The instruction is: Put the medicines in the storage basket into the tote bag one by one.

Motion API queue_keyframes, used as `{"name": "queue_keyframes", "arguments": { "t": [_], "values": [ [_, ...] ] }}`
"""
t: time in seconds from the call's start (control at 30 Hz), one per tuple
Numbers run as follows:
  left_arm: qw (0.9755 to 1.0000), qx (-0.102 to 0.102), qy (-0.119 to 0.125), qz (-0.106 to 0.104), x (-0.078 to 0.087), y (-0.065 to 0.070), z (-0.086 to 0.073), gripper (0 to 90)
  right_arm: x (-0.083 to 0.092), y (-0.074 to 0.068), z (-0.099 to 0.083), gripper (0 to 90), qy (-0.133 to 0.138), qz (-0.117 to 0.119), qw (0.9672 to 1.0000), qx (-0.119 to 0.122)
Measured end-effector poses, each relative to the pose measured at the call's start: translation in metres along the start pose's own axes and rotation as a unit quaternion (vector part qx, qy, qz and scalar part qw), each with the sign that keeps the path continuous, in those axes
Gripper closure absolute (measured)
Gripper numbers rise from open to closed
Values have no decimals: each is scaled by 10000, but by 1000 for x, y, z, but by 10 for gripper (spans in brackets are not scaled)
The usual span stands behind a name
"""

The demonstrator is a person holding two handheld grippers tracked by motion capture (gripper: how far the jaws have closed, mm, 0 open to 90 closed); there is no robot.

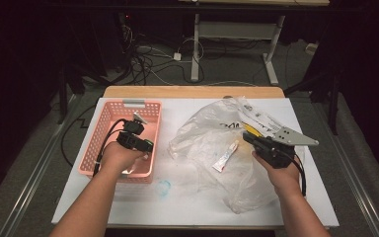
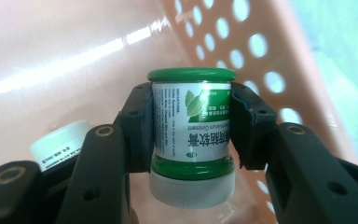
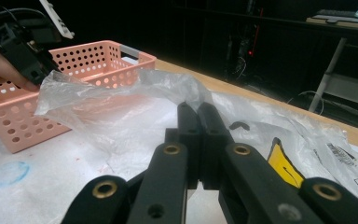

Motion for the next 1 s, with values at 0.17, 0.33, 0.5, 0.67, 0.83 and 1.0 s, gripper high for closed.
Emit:
{"name": "queue_keyframes", "arguments": {
  "t": [0.17, 0.33, 0.5, 0.67, 0.83, 1.0],
  "values": [
    [9996, -81, 253, -24, 10, 3, 0, 538, 0, 0, 0, 900, 0, -9, 10000, 4],
    [9983, -71, 542, -188, 20, 6, -3, 538, 1, 0, 0, 900, 6, -1, 10000, 13],
    [9968, -80, 773, -204, 27, 5, -8, 538, 0, 0, 0, 900, 0, -3, 10000, 22],
    [9933, -76, 1117, -277, 35, 7, -13, 538, 0, 0, -1, 900, -24, -7, 10000, 29],
    [9893, -170, 1413, -317, 44, 15, -15, 538, -1, -1, -1, 900, -38, -14, 10000, 32],
    [9856, -326, 1634, -303, 52, 28, -16, 538, -1, -1, -2, 900, -42, -5, 10000, 35]
  ]
}}
Point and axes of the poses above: each handheld gripper's, and its own axes: x roughly backward along the jaws, z roughly out of its top, y roughly to its right, the point moved 10 cm from there along -x, roughly forward along the jaws, and after that the axes turned 3 degrees about -x, right-handed, at the moved point
